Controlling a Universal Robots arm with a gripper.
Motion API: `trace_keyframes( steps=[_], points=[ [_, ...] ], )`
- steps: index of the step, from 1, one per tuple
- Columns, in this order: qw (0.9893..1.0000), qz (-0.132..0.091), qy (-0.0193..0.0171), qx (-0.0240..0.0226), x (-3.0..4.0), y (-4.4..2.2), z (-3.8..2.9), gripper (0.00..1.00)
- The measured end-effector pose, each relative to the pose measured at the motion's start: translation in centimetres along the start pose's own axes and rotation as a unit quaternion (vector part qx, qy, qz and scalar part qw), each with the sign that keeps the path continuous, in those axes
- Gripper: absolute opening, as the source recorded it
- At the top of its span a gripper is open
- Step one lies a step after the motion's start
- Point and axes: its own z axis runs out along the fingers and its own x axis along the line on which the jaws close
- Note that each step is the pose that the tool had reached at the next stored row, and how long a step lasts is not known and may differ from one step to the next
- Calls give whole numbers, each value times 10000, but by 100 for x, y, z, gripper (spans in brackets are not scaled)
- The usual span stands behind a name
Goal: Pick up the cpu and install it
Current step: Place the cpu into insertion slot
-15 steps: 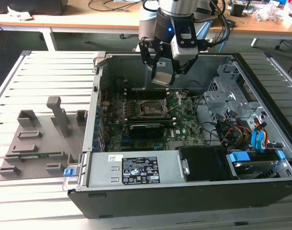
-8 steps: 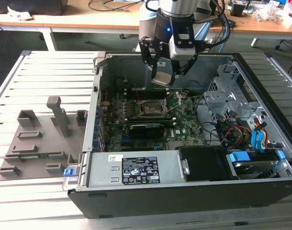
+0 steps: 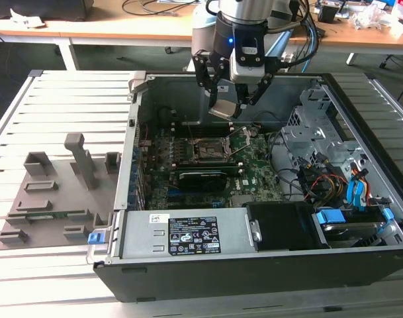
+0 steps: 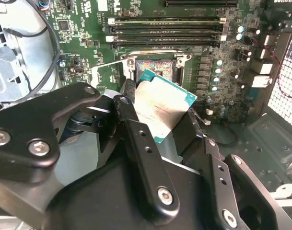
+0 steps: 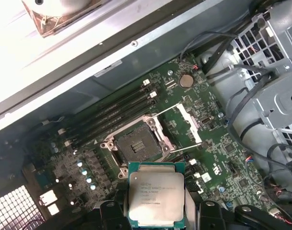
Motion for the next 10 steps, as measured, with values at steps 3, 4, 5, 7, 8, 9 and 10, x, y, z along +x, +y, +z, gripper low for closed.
trace_keyframes(
  steps=[3, 4, 5, 7, 8, 9, 10],
  points=[
    [9998, 174, 0, -2, 0, 0, 1, 55],
    [9998, 222, -1, -2, 0, 0, 2, 55],
    [9996, 284, -1, -3, 0, 0, 2, 55],
    [9993, 381, -2, -2, 0, 0, 3, 55],
    [9991, 424, -3, -2, 0, 0, 3, 55],
    [9990, 448, -3, -2, 0, 0, 3, 55],
    [9988, 481, -3, -2, 0, 0, 3, 55]
  ],
)
